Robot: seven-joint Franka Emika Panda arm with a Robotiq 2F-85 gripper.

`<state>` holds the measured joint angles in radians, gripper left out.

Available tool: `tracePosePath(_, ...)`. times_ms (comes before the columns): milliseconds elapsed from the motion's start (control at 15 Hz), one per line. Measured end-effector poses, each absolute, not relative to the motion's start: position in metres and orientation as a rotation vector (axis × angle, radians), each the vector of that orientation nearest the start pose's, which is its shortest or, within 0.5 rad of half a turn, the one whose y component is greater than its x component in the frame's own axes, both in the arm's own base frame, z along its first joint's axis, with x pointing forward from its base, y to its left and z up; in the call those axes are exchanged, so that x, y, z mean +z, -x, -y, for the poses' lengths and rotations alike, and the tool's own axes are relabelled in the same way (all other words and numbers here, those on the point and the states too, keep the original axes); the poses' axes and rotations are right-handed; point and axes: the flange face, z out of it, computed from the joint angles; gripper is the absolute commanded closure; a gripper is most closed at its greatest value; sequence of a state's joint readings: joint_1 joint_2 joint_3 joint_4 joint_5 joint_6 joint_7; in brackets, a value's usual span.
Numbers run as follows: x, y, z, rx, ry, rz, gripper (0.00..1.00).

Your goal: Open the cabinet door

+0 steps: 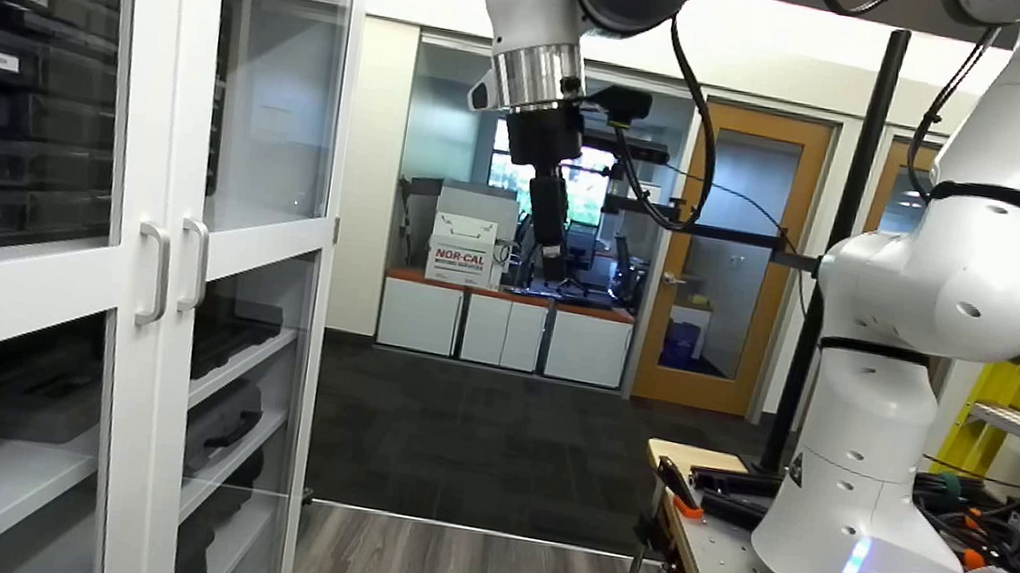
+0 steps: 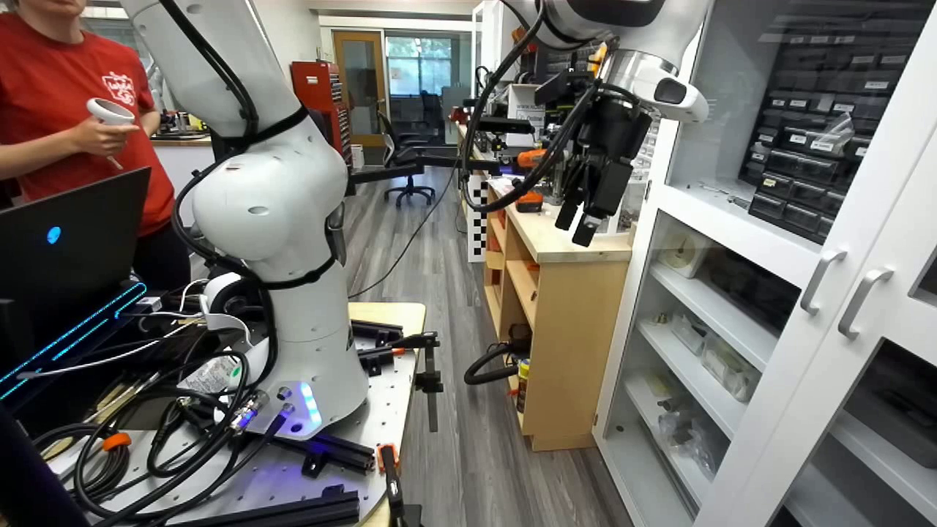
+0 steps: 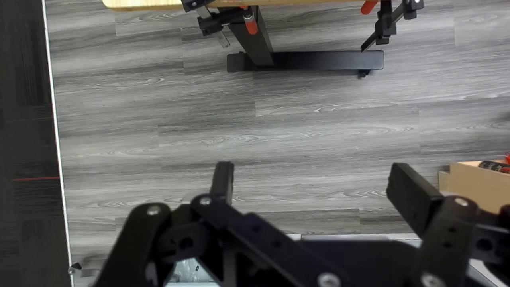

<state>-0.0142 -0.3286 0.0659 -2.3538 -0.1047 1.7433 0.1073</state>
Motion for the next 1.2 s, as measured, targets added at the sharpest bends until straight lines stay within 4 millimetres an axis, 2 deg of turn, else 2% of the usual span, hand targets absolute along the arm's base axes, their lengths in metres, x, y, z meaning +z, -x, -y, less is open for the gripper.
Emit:
tracePosePath(933,0.437,-0.413,-0.013,0.443,3.253,-0.043,0.00)
tracePosePath(1200,0.444,-0.424,-0.015,0.288,3.261,-0.019,0.00)
